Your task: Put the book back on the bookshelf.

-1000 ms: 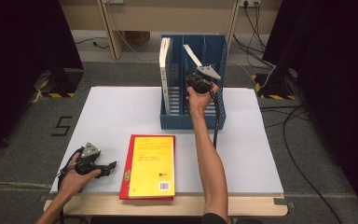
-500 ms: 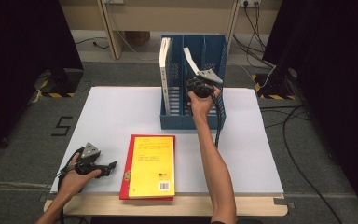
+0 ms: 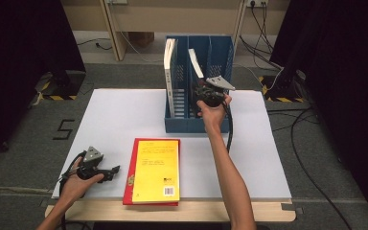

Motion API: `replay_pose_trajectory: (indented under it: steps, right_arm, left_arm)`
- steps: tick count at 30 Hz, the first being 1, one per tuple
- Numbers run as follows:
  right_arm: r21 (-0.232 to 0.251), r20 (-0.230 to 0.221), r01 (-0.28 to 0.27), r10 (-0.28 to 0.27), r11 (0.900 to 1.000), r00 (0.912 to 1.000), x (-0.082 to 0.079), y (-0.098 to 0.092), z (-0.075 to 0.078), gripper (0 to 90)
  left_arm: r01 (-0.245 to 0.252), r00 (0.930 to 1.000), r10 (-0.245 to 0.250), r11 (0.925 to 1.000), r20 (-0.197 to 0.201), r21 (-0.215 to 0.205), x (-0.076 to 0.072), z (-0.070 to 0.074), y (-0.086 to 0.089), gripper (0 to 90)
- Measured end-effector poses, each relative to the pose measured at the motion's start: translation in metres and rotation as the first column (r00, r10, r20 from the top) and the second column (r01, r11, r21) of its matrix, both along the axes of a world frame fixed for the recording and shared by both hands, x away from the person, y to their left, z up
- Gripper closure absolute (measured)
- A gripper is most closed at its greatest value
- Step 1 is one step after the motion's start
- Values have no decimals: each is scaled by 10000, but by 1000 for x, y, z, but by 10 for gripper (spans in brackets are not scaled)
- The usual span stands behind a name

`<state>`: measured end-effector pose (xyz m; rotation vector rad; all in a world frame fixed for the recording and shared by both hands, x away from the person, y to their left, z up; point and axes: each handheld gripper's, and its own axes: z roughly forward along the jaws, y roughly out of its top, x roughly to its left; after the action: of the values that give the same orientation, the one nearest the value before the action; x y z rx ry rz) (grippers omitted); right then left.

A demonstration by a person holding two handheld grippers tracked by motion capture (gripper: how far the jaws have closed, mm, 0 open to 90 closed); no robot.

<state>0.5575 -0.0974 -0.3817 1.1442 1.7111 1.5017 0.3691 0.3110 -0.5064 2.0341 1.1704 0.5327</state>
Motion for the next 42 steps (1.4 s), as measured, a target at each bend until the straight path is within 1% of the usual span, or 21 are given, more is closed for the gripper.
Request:
replay_pose_trajectory:
  steps: [5,7,9,10,13,16,17,22,25,28,34,37,40,42]
  right_arm:
    - [-200,-170,-454,450,9988,9988,-8,-6,-5,649]
    - [-354,-188,-600,594,9976,9981,-11,-7,-5,656]
    - [-699,-164,-716,706,9950,9974,-14,-7,-7,658]
    - [-887,-234,-866,848,9923,9961,-15,-7,-8,658]
    - [-873,-370,-1033,1003,9908,9943,-16,-8,-13,672]
    - [-778,-300,-994,973,9920,9948,-15,-7,-17,672]
    - [-822,-268,-1003,984,9916,9948,-14,-6,-17,672]
    - [-1310,-179,-942,927,9869,9955,-10,4,-15,671]
    - [-1591,-138,-792,780,9841,9969,-6,10,-13,670]
    - [-1563,-172,-679,660,9854,9977,1,13,-13,670]
    - [-1477,-286,-422,384,9881,9989,13,13,-12,671]
    - [-1475,-328,-375,330,9883,9989,17,15,-12,670]
    - [-1273,-355,-362,320,9912,9989,18,16,-13,663]
    - [-1258,-353,-367,325,9914,9989,18,16,-13,660]
  left_arm:
    - [3,10000,-3,10000,-3,2,0,0,0,138]
    - [3,10000,-3,10000,-3,2,0,0,0,138]
    - [-1,10000,1,10000,10,-6,0,0,0,138]
    - [-4,10000,4,10000,13,-3,0,0,0,138]
    - [-9,10000,9,10000,14,-3,0,0,0,137]
    - [-7,10000,7,10000,18,-2,0,0,0,137]
    - [-2,10000,2,10000,15,-2,0,0,0,137]
    - [-18,10000,18,10000,0,-21,0,0,0,137]
    - [6,10000,-6,10000,-10,14,0,0,0,136]
    - [5,10000,-5,10000,-8,11,0,0,0,136]
    - [2,10000,-2,10000,-11,6,0,0,0,136]
    - [3,10000,-3,10000,-9,7,0,0,0,136]
    - [15,10000,-15,10000,-15,17,0,0,0,136]
    - [13,10000,-13,10000,-17,15,0,0,0,136]
